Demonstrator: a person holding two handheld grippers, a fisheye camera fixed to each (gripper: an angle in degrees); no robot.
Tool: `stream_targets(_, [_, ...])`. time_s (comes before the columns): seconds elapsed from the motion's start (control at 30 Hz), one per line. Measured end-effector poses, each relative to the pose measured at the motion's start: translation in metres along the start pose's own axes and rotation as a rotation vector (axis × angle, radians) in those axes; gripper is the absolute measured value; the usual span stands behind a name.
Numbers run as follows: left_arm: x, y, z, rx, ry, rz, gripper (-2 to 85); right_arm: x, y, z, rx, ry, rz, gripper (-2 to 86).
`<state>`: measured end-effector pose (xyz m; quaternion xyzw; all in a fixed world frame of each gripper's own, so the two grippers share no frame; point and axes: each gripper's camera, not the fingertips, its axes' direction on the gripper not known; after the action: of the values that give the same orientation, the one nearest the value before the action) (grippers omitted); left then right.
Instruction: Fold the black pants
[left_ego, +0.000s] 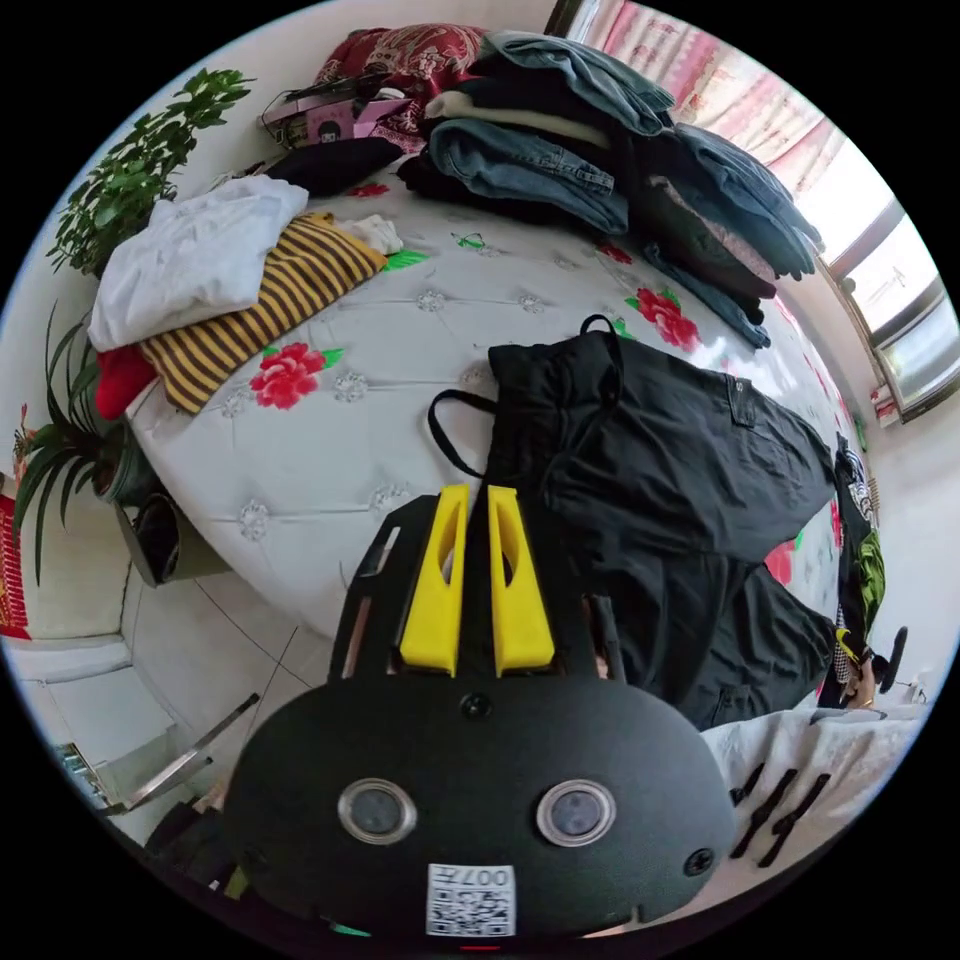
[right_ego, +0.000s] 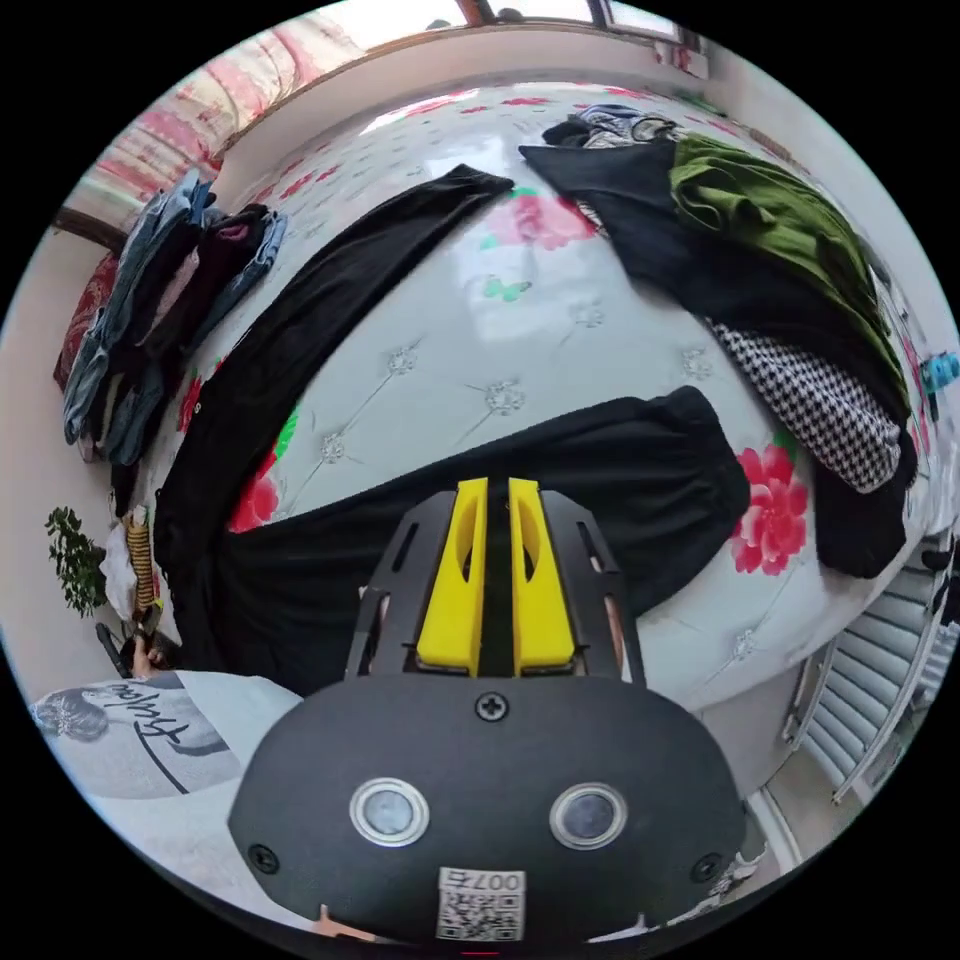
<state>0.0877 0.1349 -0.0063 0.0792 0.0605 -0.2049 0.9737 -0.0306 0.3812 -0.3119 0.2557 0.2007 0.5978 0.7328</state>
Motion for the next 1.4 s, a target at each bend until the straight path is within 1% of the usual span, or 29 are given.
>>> stream_targets(0.07, [-0.003,0.028,-0.012,-0.009,-0.043,-0.015,4.1,0.049,0.017,-0.017,0.057,0.032,0.159,2.0])
stream_targets(0.13, [-0.005,0.057,-0.024,-0.020,-0.119,-0.019,4.9,0.081,0.031,-0.024,0.082,0.048,0.261,2.5])
stream_targets(0.2, [-0.009,0.072,-0.027,-0.045,-0.152,-0.051,6.1,0.107,0.043,-0.025,0.100,0.034,0.338,2.8])
stream_targets(0.27, [-0.017,0.079,-0.023,-0.073,-0.111,-0.100,7.8,0.132,0.052,-0.016,0.106,-0.040,0.407,3.3])
stream_targets(0.33, [-0.024,0.081,-0.008,-0.106,-0.070,-0.156,8.3,0.141,0.051,-0.005,0.109,-0.092,0.422,3.6])
stream_targets(0.4, [-0.023,0.077,0.006,-0.129,-0.069,-0.157,6.4,0.140,0.043,0.008,0.090,-0.129,0.410,3.4])
stream_targets(0.47, [-0.017,0.069,0.007,-0.114,-0.099,-0.119,4.2,0.126,0.026,0.023,0.031,-0.138,0.356,1.9])
stream_targets(0.57, [-0.006,0.054,0.010,-0.171,-0.178,-0.062,0.4,0.102,0.004,0.023,-0.013,-0.095,0.243,0.3])
stream_targets(0.6, [-0.003,0.052,0.008,-0.190,-0.230,-0.041,-0.2,0.099,0.002,0.016,0.007,-0.079,0.228,0.2])
stream_targets(0.67, [-0.001,0.060,0.004,-0.185,-0.294,-0.025,-0.6,0.095,0.008,-0.031,0.179,-0.094,0.188,-0.1])
stream_targets(0.7, [-0.004,0.070,0.002,-0.182,-0.309,-0.033,-0.8,0.096,0.012,-0.043,0.223,-0.102,0.189,-0.1])
stream_targets(0.73, [-0.010,0.082,0.001,-0.180,-0.294,-0.063,-0.8,0.100,0.020,-0.064,0.289,-0.093,0.201,-0.1])
stream_targets(0.8, [-0.023,0.102,0.002,-0.178,-0.231,-0.125,-0.8,0.107,0.030,-0.077,0.316,-0.045,0.210,-0.1])
stream_targets(0.87, [-0.031,0.117,0.006,-0.176,-0.213,-0.159,-0.6,0.119,0.031,-0.059,0.210,-0.015,0.205,0.0])
stream_targets(0.97, [-0.041,0.123,0.013,-0.189,-0.197,-0.160,0.4,0.130,0.031,-0.030,0.104,-0.020,0.242,0.6])
stream_targets(1.1, [-0.062,0.122,-0.002,-0.192,-0.186,-0.150,2.4,0.130,0.044,-0.021,0.091,-0.028,0.252,2.1])
stream_targets(1.17, [-0.076,0.129,-0.015,-0.164,-0.155,-0.165,3.8,0.137,0.064,-0.023,0.105,-0.086,0.282,2.8])
stream_targets(1.27, [-0.109,0.151,-0.030,-0.129,-0.001,-0.240,7.1,0.155,0.097,-0.021,0.129,-0.216,0.344,3.6])
stream_targets(1.33, [-0.134,0.169,-0.024,-0.125,0.164,-0.304,10.0,0.164,0.112,-0.013,0.132,-0.256,0.370,4.1])
stream_targets(1.4, [-0.148,0.174,-0.008,-0.155,0.256,-0.350,11.2,0.168,0.119,-0.002,0.112,-0.278,0.380,4.5])
